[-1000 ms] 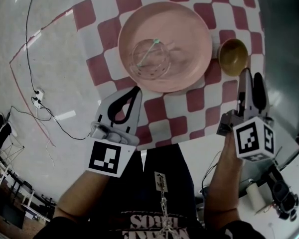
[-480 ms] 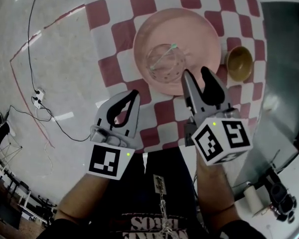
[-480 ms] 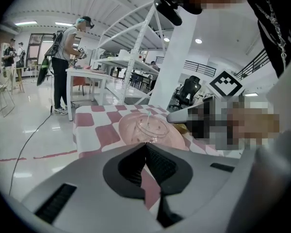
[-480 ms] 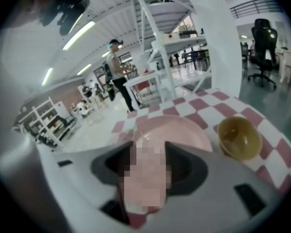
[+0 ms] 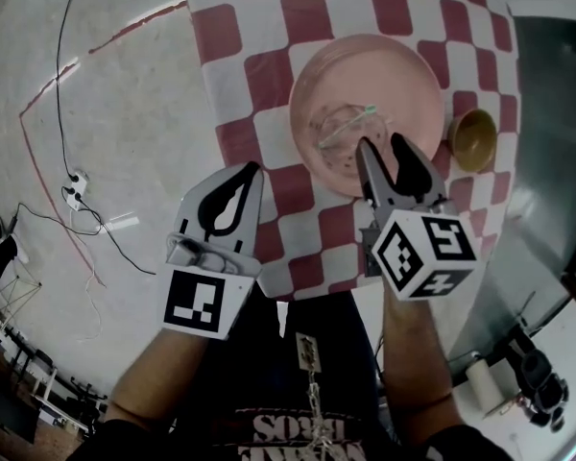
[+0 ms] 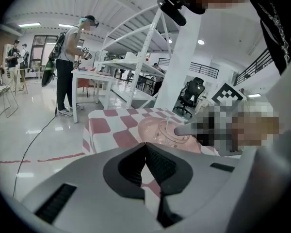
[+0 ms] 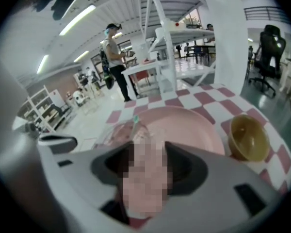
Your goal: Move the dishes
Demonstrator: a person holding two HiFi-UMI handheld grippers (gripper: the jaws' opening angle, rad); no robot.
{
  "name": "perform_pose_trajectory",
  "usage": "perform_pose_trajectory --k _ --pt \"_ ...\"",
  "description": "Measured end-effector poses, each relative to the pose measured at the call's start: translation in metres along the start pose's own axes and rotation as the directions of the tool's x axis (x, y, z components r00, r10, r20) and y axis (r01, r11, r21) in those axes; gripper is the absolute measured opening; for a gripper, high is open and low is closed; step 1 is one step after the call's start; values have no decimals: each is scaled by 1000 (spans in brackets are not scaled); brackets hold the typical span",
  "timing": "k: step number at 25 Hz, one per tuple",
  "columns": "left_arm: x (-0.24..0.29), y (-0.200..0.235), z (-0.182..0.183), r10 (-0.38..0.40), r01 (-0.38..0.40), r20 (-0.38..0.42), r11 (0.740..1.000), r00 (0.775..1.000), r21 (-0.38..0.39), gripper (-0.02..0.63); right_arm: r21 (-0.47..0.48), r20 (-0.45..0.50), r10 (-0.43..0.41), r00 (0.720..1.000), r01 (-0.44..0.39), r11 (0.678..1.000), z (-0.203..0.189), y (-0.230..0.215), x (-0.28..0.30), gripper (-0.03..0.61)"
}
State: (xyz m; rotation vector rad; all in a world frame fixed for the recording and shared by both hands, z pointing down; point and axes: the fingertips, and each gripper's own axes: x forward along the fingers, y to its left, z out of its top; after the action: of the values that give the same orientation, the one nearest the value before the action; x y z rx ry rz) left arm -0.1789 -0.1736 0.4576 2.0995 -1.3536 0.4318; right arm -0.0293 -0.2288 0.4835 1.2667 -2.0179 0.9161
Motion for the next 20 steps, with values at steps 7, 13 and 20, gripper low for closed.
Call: perform_pose_trajectory --k 7,13,20 --pt "6 9 0 -10 11 -36 999 999 33 31 -33 1 5 1000 -5 999 2 4 12 183" --pt "13 7 -6 -32 35 -62 998 998 44 31 -94 20 -43 999 45 995 1 -2 14 63" --pt "19 -8 -7 -61 66 -77 996 995 64 31 -57 34 -14 999 16 998 4 -7 8 61"
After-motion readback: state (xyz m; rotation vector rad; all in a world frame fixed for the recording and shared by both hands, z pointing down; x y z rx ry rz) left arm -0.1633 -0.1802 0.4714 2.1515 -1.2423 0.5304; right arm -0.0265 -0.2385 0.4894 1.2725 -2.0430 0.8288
